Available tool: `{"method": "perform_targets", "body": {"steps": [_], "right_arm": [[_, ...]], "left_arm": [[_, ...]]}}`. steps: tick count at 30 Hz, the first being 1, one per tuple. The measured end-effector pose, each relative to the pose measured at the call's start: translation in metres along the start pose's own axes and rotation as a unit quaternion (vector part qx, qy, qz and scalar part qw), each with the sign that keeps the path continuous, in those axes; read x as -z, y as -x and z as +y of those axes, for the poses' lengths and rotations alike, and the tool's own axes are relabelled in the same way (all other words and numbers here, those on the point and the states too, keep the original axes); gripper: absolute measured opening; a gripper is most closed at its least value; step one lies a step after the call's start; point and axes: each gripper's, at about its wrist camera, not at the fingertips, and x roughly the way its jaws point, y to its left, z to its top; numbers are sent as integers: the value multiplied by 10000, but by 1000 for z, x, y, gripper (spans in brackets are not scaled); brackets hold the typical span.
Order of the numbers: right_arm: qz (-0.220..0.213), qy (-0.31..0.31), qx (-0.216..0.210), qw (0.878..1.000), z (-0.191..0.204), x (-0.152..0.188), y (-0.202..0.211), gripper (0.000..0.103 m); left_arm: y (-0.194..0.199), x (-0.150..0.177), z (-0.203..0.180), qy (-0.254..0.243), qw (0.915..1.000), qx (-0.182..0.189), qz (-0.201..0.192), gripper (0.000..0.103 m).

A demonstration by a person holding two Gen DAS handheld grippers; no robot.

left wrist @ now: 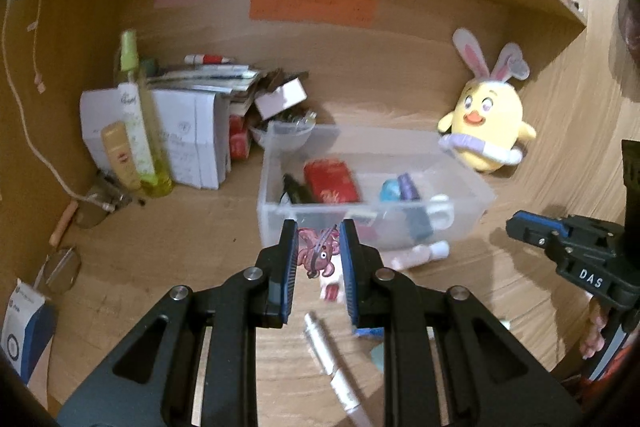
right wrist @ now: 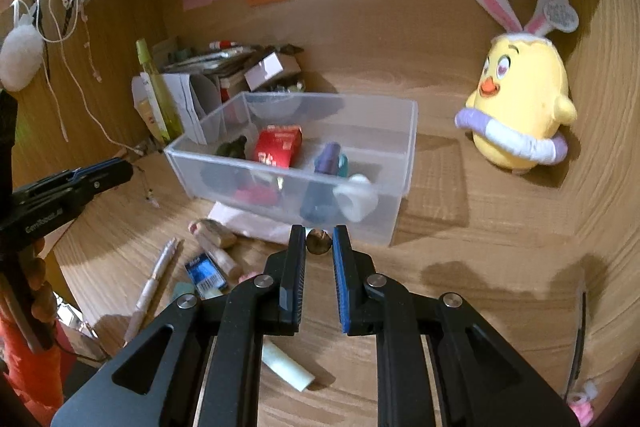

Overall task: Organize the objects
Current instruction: 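Carry the pink charm and brown bead into the clear box and release both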

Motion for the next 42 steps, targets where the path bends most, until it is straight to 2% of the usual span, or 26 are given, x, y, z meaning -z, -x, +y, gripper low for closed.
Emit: {"method": "perform_targets", "body": {"steps": [13,23,33,36,42], "right_arm": [[-501,86,-116,9986,2,-37,4,12],[-662,138,14,9977,-6,-69,-11,12],[-243,141,114,9995,-11,-72,-56,12],[-96,187,152,9997,-11,-68,-69,12],[195,129,152,9996,-17,-61,-90,12]], "left_arm": [[-8,-36,-7,103,9993,182,-314,20],[-28,-64,-9,27,9990,242,-384,20],[-72,-68,-10,-28,9996,262,42,20],[-88,-66,-7,31,9994,213,252,20],[-115,-56,1,205,9970,346,657,20]]}}
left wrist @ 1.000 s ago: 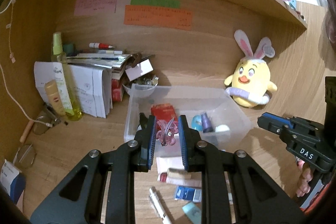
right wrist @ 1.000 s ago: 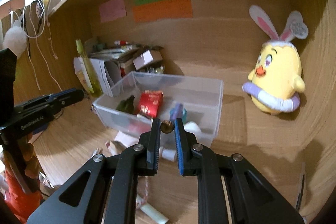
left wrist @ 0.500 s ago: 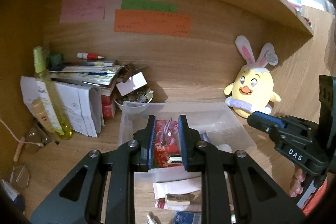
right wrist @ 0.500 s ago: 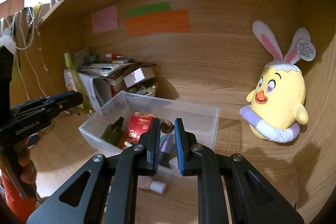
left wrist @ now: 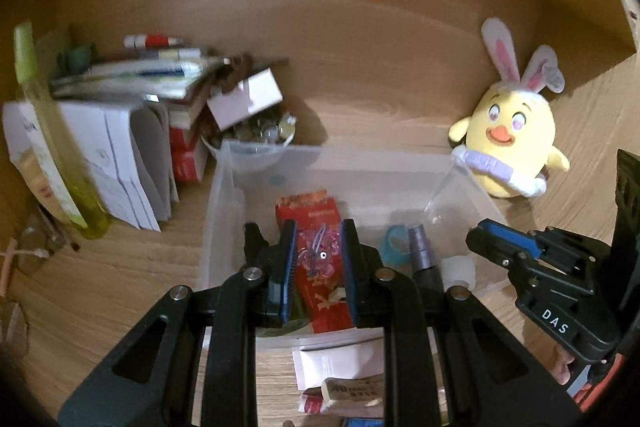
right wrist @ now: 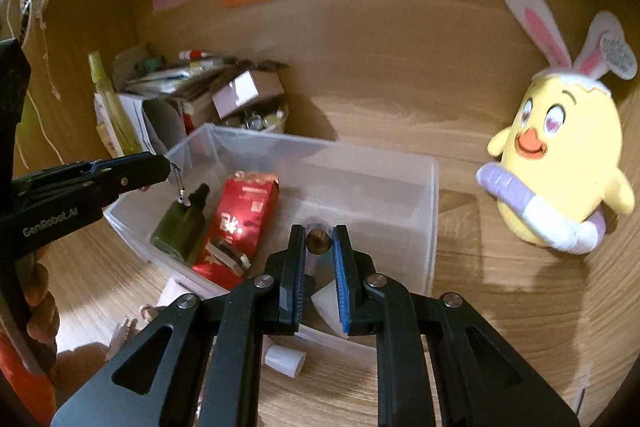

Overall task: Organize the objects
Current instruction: 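Carry the pink charm and brown bead into the clear box and release both, then withdraw both tools from the box toward the remaining desk items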

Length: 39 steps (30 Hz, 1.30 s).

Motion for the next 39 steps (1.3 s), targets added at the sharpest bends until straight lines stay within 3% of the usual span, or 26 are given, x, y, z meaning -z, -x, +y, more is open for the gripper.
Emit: {"method": "perform_targets", "body": {"steps": [8,13,20,21,24,28,32,35,39], "right_arm": [[185,-53,-10,9998,-2,3,-12,12],[280,7,12,9996,1,5,-19,12],[293,69,88,9995,2,5,-21,13],[299,68,95,9995,2,4,-20,15],[289,29,107,9995,0,4,-18,35],[226,69,92,9997,1,2,-10,45],[103,66,62,9999,2,0,2,61],[1,137,53,9999,5,1,13,68],[-76,190,19,9998,9,5,29,69]], "left_arm": [[-20,7,-3,-64,9995,87,292,20],[-17,7,-3,-105,9996,114,255,21],[-9,6,-8,-165,9996,150,179,36],[-6,6,-9,-181,9996,151,160,42],[3,6,-12,-178,9998,104,49,71],[18,5,-16,-247,9996,12,-118,73],[29,7,-17,-300,9993,-84,-218,84],[38,11,-17,-331,9988,-218,-301,92],[49,19,-16,-365,9984,-298,-314,95]]}}
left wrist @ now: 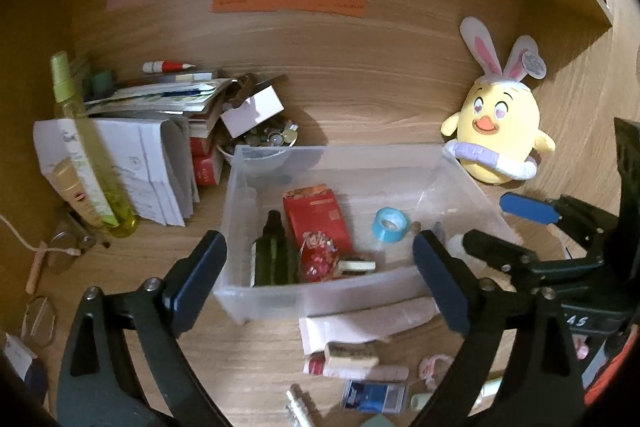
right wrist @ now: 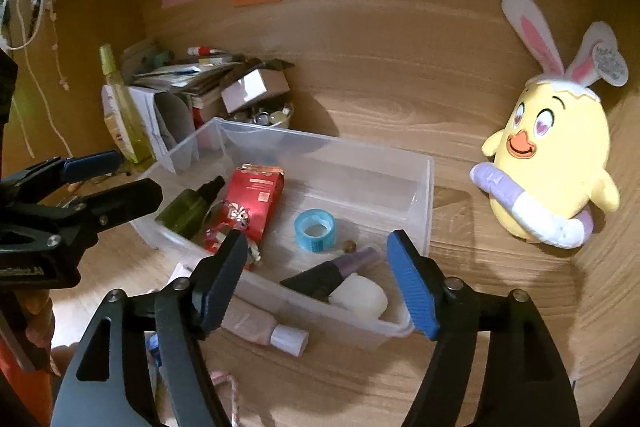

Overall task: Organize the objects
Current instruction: 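Withdraw both tools from the box toward the remaining desk items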

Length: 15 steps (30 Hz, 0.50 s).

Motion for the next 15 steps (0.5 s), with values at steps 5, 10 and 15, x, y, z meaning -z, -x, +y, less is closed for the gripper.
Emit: {"method": "perform_targets", "body": {"steps": [5,10,15], "right_arm": [[-30,21,-54,10000,3,10,16,70],[-29,30,-37,10000,5,23,28,70],[62,-34,-82,9999,6,38,34,70]], "left_arm": [[8,13,3,-14,9999,-122,79,96],[12,31,6,18,9996,-169,222,96],[15,50,7,49,9989,-254,392,96]]}}
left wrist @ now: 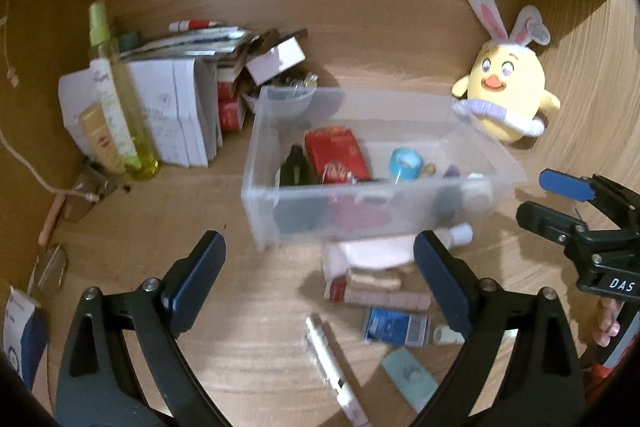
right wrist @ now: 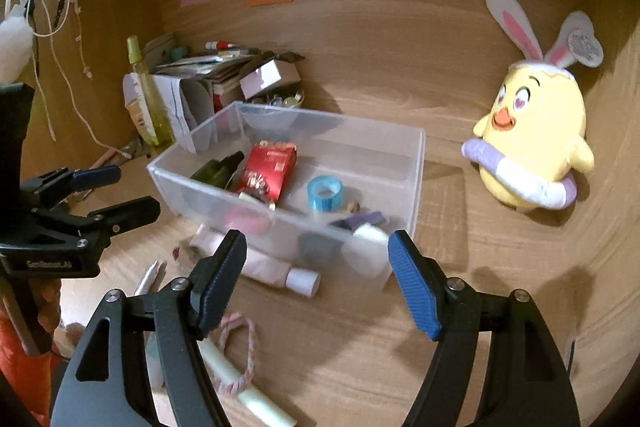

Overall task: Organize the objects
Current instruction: 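Withdraw both tools from the box toward the remaining desk items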

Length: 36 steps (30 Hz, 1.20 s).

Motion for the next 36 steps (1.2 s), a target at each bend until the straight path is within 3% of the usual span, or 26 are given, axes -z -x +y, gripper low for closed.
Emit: {"method": "perform_targets", "body": {"steps": [10,17,24,28,31,36], "right_arm": [[365,-174,-341,9986,6,35,-3,70],[863,-136,-763,9932,19,52,-22,38],[1086,75,-728,9914,28,62,-34,18],[1053,295,-577,9923,34,61,-35,11],[996,382,-491,9931,38,61,-35,7],[786,265,-417,9957,35,54,-30,5]], "left_arm": [[-5,38,9,136,9991,-49,401,96],[-7,61,8,83,9982,24,596,96],[-4,74,7,-150,9977,21,662,96],[-9,78,5,-167,9969,79,770,77],[-10,79,4,-177,9971,59,743,73],[-7,79,3,-205,9974,30,692,57]]}}
